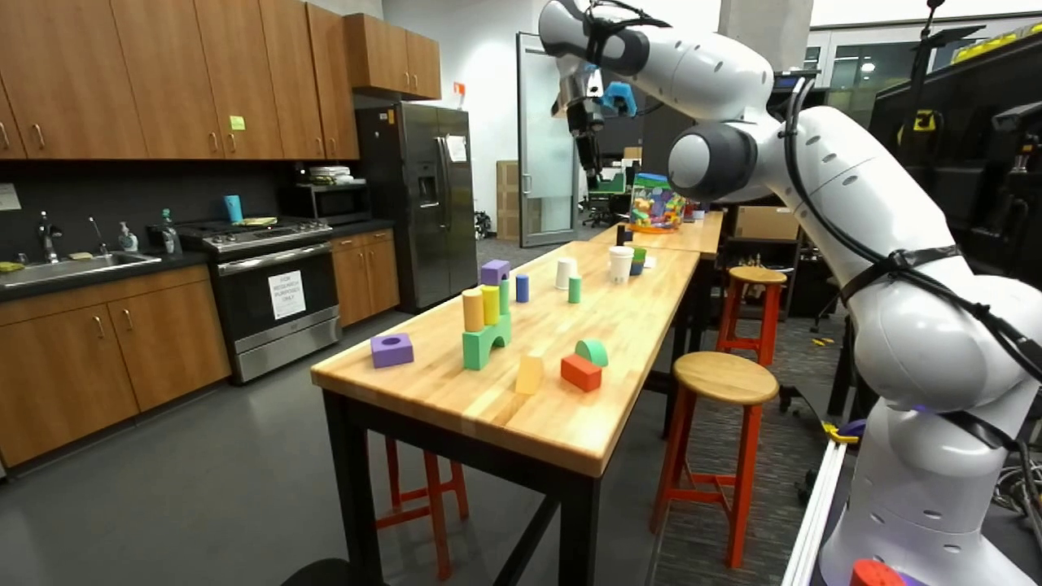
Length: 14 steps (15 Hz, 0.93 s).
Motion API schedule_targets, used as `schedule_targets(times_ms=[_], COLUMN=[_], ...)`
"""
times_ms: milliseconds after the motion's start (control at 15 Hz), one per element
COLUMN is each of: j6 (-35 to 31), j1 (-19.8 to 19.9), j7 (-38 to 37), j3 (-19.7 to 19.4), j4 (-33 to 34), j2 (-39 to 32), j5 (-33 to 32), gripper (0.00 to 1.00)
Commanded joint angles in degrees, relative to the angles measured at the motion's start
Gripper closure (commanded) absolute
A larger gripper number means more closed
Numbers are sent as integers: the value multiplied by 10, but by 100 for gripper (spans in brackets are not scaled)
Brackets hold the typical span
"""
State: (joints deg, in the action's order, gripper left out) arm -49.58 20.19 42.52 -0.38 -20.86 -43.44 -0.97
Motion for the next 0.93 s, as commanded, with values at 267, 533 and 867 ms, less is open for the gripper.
schedule_targets(times_ms=[267, 533, 867], j6=[60, 62, 54], j1=[2, 10, 13], j7=[51, 39, 35], j3=[-24, -18, -18], j4=[11, 9, 11], j2=[-15, -44, -89], j5=[-43, -33, -32], gripper=[84, 84, 84])
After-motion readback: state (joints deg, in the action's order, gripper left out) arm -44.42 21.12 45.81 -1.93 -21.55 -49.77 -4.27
